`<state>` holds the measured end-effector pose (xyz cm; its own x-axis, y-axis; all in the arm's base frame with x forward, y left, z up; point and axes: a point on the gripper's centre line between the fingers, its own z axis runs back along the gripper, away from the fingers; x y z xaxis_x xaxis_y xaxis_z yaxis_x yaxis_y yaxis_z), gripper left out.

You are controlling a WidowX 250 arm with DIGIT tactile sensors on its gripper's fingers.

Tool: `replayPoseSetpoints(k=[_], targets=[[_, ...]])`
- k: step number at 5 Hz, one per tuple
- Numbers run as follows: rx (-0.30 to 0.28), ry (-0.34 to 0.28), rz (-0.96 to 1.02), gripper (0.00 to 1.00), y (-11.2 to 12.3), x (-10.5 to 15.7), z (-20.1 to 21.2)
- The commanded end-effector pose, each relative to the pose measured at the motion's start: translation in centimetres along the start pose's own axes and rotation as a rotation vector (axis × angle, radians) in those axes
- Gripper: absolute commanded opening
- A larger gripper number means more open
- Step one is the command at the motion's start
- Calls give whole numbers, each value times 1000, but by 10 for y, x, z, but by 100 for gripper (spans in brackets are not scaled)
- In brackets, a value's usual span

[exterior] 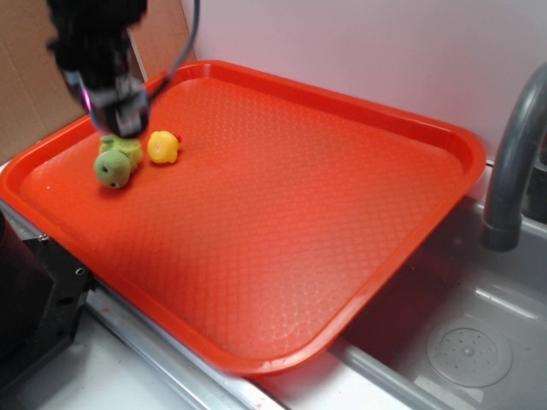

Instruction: Grab the blue ball.

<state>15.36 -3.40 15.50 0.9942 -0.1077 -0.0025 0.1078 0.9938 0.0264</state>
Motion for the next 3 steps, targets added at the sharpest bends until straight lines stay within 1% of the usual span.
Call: replayPoseSetpoints(k=[1, 2, 3], targets=[[57, -75, 121, 0, 43, 17, 25], [85, -96, 181, 0, 60, 23, 25], [73, -103, 200, 0, 64, 23, 24]])
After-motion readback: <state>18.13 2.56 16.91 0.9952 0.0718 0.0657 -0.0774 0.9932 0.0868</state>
